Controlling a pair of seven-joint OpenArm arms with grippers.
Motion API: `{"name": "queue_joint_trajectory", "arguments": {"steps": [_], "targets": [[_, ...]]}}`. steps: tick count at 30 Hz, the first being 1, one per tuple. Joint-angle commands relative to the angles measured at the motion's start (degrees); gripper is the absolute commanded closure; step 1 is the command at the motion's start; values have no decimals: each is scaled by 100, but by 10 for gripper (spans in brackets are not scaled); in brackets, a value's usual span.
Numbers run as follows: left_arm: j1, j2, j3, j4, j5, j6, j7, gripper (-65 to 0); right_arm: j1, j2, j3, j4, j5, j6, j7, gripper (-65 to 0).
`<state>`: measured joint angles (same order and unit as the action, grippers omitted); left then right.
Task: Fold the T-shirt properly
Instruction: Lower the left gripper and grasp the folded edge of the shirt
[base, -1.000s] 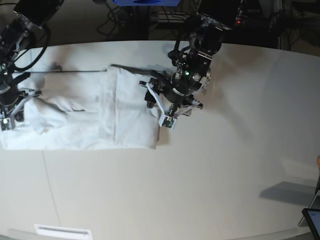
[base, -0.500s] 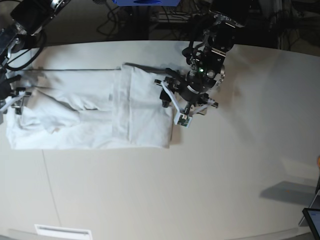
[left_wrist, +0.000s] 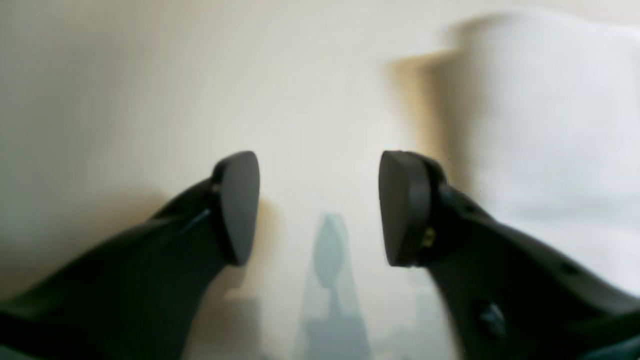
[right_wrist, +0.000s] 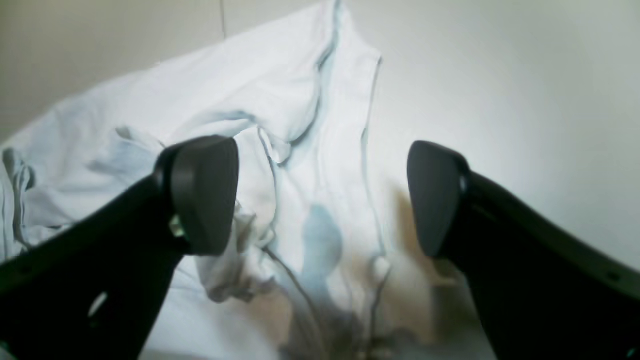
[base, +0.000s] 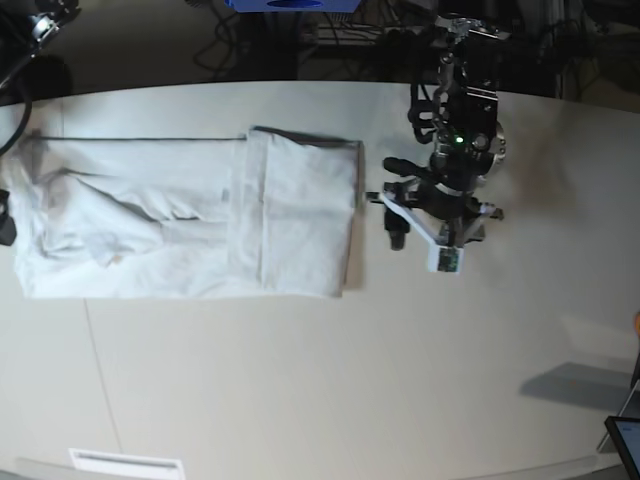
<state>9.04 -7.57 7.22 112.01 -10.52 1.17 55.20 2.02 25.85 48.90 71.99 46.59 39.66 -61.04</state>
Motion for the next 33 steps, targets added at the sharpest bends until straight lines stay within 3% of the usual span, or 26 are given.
{"name": "queue_joint_trajectory", "arguments": {"steps": [1, 2, 6, 13, 19, 24, 26, 29, 33], "targets": [[24, -12, -182, 92, 2, -16, -118, -277, 84, 251, 2, -135, 357, 34, 104, -501], [76, -12, -349, 92, -7, -16, -118, -242, 101, 330, 2, -381, 524, 34, 68, -501], [243, -12, -876, 92, -464, -16, -118, -205, 215, 497, -16, -1023, 743, 34, 68, -501], [402, -47, -1905, -23, -2328, -16, -30, 0, 338, 637, -25, -1374, 726, 34, 86, -501], [-38, -56, -2186, -805, -3277, -25, 797, 0, 356, 892, -33, -1629, 726, 34, 77, -505], [-143, -249, -2142, -1271, -4490, -77, 840, 0, 391, 1077, -33, -2210, 726, 34, 86, -506], [-170, -320, -2151, -1403, -4868, -350, 832, 0, 453, 1095, -148, -2359, 717, 34, 86, -506], [-179, -425, -2151, -1456, -4974, -666, 832, 0, 532, 1130, -614, -2385, 717, 34, 218, -506], [-214, -425, -2151, -1464, -4710, -675, 832, 0, 576, 1077, -1088, -2403, 743, 34, 455, -506]]}}
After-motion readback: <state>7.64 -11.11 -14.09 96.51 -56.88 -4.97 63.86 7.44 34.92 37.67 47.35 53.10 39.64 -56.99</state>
